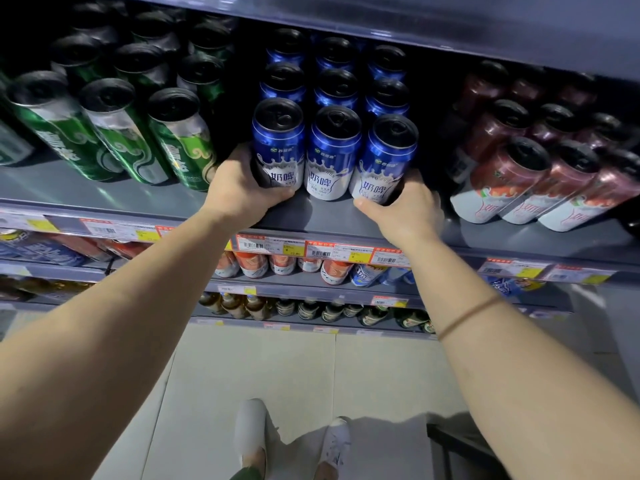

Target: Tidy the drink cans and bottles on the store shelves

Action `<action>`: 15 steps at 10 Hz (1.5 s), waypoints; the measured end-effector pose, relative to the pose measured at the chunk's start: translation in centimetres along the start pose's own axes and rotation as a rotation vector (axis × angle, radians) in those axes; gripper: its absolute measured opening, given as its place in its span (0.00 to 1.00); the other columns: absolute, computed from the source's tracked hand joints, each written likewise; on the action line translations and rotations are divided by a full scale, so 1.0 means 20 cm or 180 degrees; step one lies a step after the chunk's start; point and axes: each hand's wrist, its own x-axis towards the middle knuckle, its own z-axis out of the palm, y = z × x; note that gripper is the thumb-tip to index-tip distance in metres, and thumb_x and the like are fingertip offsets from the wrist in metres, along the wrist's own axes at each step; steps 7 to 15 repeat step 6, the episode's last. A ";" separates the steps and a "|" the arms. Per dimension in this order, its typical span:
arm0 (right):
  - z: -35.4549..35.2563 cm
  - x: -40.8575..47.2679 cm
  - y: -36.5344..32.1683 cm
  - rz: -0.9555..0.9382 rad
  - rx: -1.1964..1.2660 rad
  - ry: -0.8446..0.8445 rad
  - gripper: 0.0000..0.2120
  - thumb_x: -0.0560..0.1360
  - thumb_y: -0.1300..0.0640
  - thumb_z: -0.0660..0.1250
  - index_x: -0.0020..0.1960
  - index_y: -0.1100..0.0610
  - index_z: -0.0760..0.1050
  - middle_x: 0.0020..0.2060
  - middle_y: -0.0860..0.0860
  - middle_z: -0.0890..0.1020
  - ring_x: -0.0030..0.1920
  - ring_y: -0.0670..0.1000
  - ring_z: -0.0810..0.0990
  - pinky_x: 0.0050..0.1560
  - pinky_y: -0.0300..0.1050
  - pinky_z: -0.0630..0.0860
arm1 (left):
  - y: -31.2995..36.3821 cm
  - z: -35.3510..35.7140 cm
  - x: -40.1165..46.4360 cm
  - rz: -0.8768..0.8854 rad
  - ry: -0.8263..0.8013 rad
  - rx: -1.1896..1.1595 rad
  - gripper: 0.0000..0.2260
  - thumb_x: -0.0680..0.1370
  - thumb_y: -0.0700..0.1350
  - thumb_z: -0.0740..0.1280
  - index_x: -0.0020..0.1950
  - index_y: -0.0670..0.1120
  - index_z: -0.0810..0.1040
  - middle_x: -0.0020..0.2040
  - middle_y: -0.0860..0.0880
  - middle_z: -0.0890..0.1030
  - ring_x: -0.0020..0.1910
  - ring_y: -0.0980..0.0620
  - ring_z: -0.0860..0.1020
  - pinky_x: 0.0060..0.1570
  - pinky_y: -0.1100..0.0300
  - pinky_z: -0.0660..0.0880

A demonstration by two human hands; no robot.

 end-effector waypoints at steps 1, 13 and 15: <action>0.01 0.00 0.00 -0.0038 -0.0005 0.0107 0.32 0.61 0.34 0.73 0.57 0.50 0.71 0.54 0.51 0.82 0.58 0.59 0.75 0.54 0.52 0.72 | 0.00 0.00 -0.01 0.0053 -0.0021 -0.0027 0.31 0.65 0.49 0.80 0.64 0.44 0.73 0.53 0.52 0.80 0.50 0.56 0.77 0.43 0.75 0.68; -0.09 -0.05 0.01 -0.0152 0.0461 -0.0277 0.36 0.65 0.40 0.75 0.65 0.56 0.69 0.62 0.56 0.78 0.62 0.60 0.75 0.59 0.52 0.73 | 0.20 -0.02 -0.30 -0.0292 0.0305 0.0199 0.38 0.70 0.54 0.75 0.73 0.43 0.63 0.70 0.43 0.70 0.70 0.47 0.66 0.69 0.53 0.65; -0.09 -0.05 0.01 -0.0152 0.0461 -0.0277 0.36 0.65 0.40 0.75 0.65 0.56 0.69 0.62 0.56 0.78 0.62 0.60 0.75 0.59 0.52 0.73 | 0.20 -0.02 -0.30 -0.0292 0.0305 0.0199 0.38 0.70 0.54 0.75 0.73 0.43 0.63 0.70 0.43 0.70 0.70 0.47 0.66 0.69 0.53 0.65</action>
